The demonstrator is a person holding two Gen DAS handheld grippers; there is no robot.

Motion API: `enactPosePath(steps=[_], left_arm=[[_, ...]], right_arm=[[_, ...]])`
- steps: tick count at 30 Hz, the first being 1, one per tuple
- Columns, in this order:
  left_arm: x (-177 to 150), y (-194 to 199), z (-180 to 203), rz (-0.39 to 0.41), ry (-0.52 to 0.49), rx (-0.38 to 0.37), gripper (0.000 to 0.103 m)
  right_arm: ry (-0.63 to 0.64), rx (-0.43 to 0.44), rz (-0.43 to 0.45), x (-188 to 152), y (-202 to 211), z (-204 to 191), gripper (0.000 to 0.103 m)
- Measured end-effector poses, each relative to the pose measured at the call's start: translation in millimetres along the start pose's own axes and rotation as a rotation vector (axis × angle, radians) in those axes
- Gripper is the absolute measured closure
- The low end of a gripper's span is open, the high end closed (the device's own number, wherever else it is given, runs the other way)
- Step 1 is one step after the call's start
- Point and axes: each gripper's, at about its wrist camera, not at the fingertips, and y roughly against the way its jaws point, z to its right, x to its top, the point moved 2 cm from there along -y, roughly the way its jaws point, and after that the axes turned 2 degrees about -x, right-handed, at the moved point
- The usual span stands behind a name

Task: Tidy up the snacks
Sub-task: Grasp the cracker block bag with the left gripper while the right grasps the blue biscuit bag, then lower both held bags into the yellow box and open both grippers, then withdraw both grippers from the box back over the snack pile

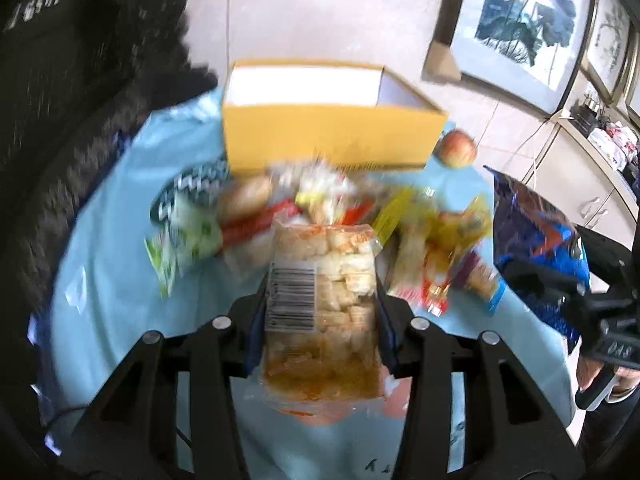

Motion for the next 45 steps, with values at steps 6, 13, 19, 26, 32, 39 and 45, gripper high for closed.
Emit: enactPosePath(steps=[6, 13, 19, 26, 32, 39, 45], left_arm=[[72, 8, 22, 0.065, -0.041, 0.053, 0.058], [136, -37, 10, 0.063, 0.023, 0.051, 0.058], [176, -91, -12, 0.069, 0.086, 0.050, 0.058], [211, -143, -29, 0.070, 0.107, 0.058, 0.058], [212, -168, -44, 0.092, 0.236, 0.101, 0.009], [194, -134, -40, 0.067, 0.196, 0.099, 0.009], [159, -89, -34, 0.075, 0.146, 0.134, 0.008]], right_arm=[[-0.022, -0.087, 0.079, 54, 12, 27, 0.053], [-0.071, -0.207, 0.154, 96, -17, 67, 0.053], [-0.138, -0.290, 0.165, 118, -85, 100, 0.053], [-0.153, -0.351, 0.153, 136, -155, 118, 0.053], [-0.020, -0.477, 0.113, 141, -186, 101, 0.037], [-0.132, -0.407, 0.146, 123, -135, 109, 0.034], [-0.216, -0.352, 0.135, 84, -87, 108, 0.034]])
